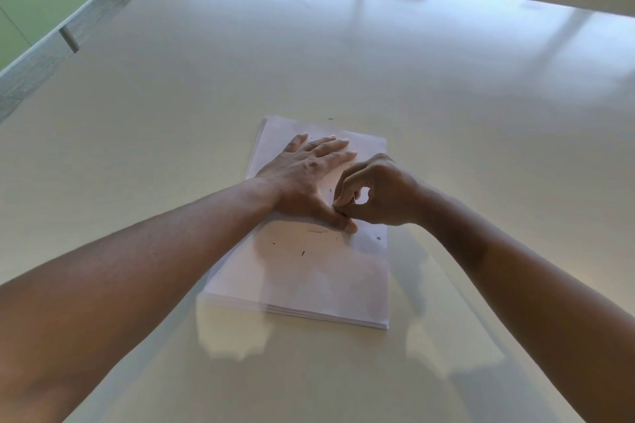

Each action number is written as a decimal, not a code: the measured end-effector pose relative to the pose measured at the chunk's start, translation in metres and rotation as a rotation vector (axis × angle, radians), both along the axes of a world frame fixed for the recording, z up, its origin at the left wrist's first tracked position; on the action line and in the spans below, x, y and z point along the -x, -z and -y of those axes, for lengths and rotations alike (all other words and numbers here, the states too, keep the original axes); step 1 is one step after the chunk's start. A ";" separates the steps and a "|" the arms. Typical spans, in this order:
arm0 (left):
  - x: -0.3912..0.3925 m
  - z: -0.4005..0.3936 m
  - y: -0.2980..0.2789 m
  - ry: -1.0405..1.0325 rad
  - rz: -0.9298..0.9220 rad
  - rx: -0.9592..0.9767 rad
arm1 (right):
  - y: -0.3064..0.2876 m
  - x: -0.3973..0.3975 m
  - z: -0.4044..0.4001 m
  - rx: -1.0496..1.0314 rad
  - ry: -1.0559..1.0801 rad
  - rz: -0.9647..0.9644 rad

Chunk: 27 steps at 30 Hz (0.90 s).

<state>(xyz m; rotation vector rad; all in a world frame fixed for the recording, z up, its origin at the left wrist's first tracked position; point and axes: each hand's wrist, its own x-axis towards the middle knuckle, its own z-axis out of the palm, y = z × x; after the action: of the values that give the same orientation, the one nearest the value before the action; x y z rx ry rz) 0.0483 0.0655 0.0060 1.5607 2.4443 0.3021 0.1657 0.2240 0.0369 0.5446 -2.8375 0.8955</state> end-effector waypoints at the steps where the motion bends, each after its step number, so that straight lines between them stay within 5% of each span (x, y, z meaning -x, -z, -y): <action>1: 0.000 0.000 0.000 -0.001 0.002 -0.003 | -0.001 0.001 -0.004 -0.005 0.005 0.003; 20: 0.000 -0.001 0.000 0.004 -0.006 -0.006 | -0.003 0.008 -0.002 -0.026 0.009 0.042; 27: -0.001 -0.003 -0.002 0.006 -0.034 0.006 | 0.004 0.016 0.007 -0.003 0.077 -0.114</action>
<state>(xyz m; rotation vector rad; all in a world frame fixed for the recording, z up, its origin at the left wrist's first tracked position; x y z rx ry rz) 0.0492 0.0685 0.0080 1.5829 2.4636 0.2687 0.1495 0.2175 0.0330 0.4677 -2.7374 0.8195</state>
